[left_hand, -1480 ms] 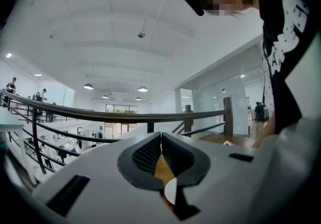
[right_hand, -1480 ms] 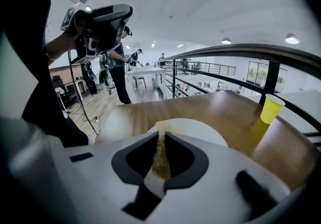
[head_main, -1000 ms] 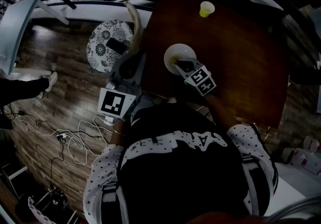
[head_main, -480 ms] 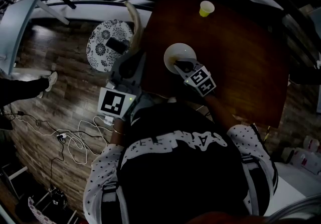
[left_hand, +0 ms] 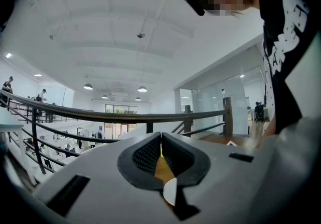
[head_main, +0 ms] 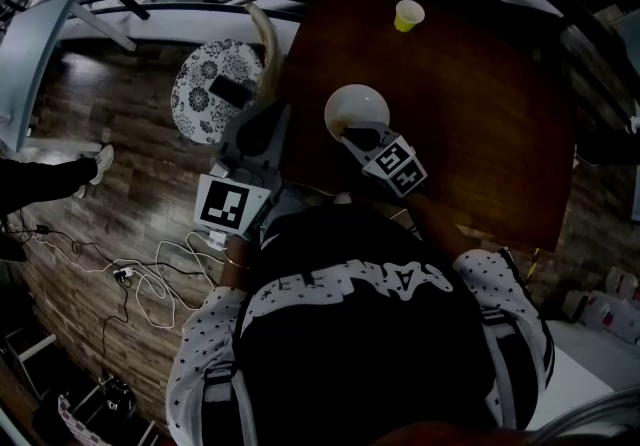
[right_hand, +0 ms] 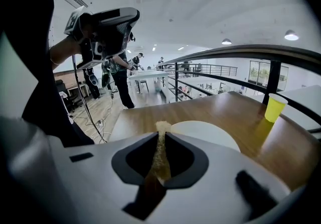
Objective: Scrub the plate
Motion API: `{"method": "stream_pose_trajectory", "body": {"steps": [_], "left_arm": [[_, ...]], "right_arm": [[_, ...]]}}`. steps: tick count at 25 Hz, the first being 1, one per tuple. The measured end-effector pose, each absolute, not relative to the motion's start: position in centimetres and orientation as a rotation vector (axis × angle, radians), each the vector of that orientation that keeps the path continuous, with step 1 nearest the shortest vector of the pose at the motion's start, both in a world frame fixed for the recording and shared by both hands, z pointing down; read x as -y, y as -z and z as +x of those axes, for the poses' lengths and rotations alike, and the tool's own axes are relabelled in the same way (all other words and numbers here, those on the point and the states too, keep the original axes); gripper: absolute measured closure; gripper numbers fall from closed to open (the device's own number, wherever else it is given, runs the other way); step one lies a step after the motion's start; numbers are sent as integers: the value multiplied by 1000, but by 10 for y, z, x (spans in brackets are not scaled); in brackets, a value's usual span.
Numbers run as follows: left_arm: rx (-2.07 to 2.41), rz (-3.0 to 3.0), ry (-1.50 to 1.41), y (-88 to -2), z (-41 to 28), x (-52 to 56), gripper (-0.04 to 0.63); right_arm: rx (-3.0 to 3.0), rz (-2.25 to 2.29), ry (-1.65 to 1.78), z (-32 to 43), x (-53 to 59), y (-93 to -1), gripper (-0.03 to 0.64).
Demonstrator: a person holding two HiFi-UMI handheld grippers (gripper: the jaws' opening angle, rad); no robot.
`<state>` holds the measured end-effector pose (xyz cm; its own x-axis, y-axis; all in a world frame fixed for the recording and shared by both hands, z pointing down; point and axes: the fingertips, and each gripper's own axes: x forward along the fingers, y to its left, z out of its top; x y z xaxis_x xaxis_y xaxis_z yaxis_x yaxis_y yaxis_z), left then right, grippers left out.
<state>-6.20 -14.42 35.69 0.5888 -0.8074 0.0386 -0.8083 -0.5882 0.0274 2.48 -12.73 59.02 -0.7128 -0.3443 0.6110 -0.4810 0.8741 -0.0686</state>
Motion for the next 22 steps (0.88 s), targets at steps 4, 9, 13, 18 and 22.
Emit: {"method": "stream_pose_trajectory", "body": {"steps": [4, 9, 13, 18, 22], "left_arm": [[1401, 2767, -32, -357, -60, 144, 580], [1397, 2765, -34, -358, -57, 143, 580], [1395, 2762, -33, -359, -57, 142, 580], [1404, 2762, -35, -358, -59, 145, 580], [1410, 2764, -38, -356, -60, 146, 580]], "right_arm": [[2440, 590, -301, 24, 125, -589, 568], [2448, 575, -306, 24, 120, -588, 568], [2455, 563, -309, 22, 119, -588, 568], [2472, 591, -277, 22, 126, -581, 568], [2493, 636, -251, 24, 137, -570, 568]]}}
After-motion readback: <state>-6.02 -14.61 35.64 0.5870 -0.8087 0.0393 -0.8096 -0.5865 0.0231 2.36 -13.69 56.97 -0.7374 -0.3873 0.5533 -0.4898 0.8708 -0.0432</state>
